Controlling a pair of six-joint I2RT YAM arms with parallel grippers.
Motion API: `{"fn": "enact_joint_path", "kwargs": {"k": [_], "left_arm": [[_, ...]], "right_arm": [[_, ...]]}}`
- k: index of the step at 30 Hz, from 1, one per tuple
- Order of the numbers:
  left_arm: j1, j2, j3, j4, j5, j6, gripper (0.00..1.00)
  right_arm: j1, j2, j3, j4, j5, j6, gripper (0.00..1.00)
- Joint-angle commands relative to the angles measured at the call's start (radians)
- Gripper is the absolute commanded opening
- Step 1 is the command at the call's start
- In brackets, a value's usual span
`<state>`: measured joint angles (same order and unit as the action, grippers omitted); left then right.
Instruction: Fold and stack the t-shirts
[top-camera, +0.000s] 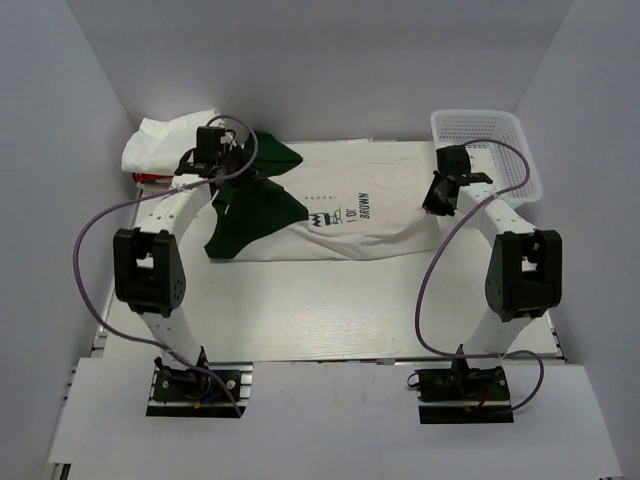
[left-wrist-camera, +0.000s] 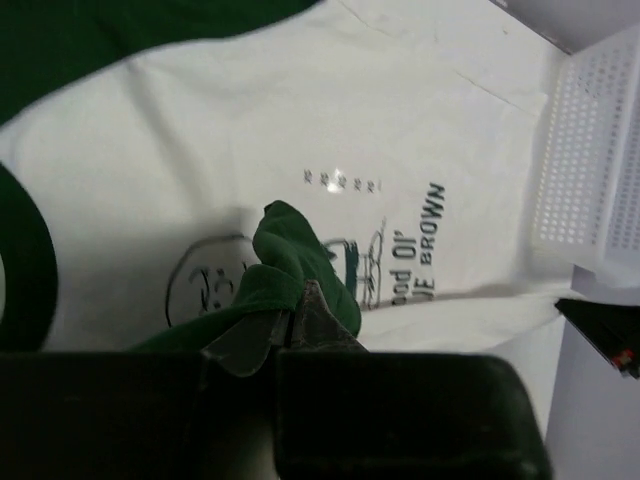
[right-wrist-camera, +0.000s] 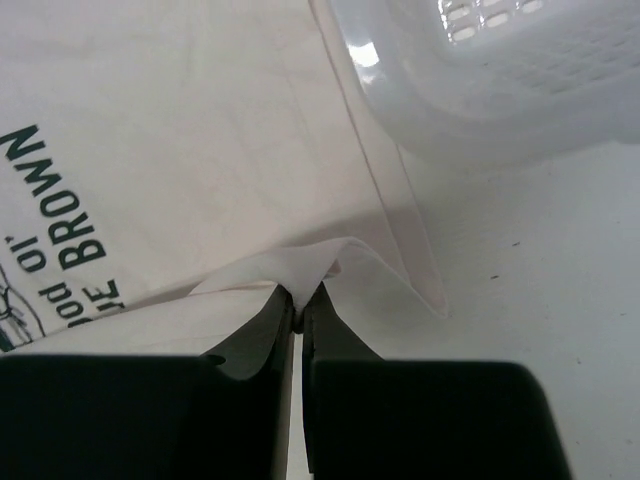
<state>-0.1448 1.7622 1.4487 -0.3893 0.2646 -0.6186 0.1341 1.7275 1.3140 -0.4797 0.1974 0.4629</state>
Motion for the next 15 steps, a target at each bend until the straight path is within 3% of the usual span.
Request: {"fn": "enact_joint_path", "kwargs": {"k": [1,5,6,7,8,9,15], "left_arm": [[0.030,0.104,0.108,0.027,-0.027,0.043,0.00],[0.076,0.256,0.208,0.030,0.016,0.043,0.00],[0.076,0.288,0.267,0.030,0.048,0.043,0.12],[0.089,0.319,0.300,0.030,0.126,0.043,0.33],[0.090,0.369,0.326,0.030,0.163,0.043,0.88],[0.099,0.390,0.370,0.030,0.197,0.043,1.00],[0.099,0.390,0.365,0.050,0.312,0.068,1.00]], "right_arm": [[-0.005,0.053,0.076,-0.028,0.091,0.008,0.00],[-0.005,0.147,0.140,-0.077,0.145,0.045,0.00],[-0.007,0.155,0.171,-0.092,0.139,0.042,0.88],[-0.004,0.158,0.175,-0.096,0.132,0.040,0.91],[-0.001,0.159,0.182,-0.096,0.128,0.033,0.91],[0.001,0.155,0.180,-0.086,0.084,0.020,0.91],[0.033,0.044,0.091,-0.025,-0.052,-0.012,0.91]]}}
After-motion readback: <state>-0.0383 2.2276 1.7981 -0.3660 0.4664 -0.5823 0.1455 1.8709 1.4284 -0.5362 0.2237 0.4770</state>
